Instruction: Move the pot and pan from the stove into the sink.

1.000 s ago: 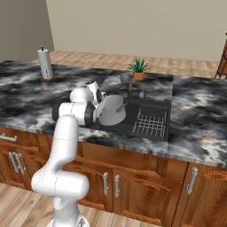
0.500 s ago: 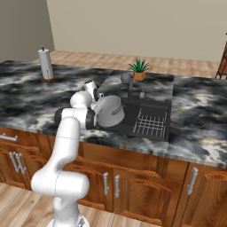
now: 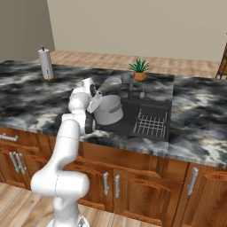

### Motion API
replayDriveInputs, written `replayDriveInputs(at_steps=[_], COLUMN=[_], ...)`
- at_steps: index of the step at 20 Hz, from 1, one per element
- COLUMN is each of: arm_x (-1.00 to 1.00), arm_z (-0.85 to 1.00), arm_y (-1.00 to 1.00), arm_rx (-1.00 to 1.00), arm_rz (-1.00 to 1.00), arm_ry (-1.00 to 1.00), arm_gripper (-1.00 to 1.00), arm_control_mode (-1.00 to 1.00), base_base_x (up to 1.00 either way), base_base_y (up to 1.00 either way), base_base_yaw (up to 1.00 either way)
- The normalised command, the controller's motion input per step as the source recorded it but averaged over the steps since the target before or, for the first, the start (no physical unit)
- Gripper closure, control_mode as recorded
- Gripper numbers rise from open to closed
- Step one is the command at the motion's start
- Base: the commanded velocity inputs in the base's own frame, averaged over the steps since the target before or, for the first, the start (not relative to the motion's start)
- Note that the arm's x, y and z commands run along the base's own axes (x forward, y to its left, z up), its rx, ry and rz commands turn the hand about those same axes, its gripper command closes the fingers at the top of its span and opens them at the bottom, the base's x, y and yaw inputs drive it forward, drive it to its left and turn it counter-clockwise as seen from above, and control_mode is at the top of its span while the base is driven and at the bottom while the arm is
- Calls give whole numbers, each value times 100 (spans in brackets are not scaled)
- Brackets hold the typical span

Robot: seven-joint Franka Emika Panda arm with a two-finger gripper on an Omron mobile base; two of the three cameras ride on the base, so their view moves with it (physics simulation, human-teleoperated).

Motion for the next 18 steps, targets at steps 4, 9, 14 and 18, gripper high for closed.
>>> replayDriveInputs(at_steps=[4,9,14,18], arm_x=[0,-16,-56,-87], arm_z=[66,79,67,52], arm_y=[0,-2,-8,-9], arm_rx=[0,1,1,0], arm_rz=[-12,-12,-12,-9], arm_ry=[0,0,0,-1], arm_gripper=[-100,-100,-100,-100], arm_control_mode=[-100,-100,-100,-100], base_base_x=[0,0,0,0], base_base_y=[0,0,0,0], base_base_yaw=[0,0,0,0])
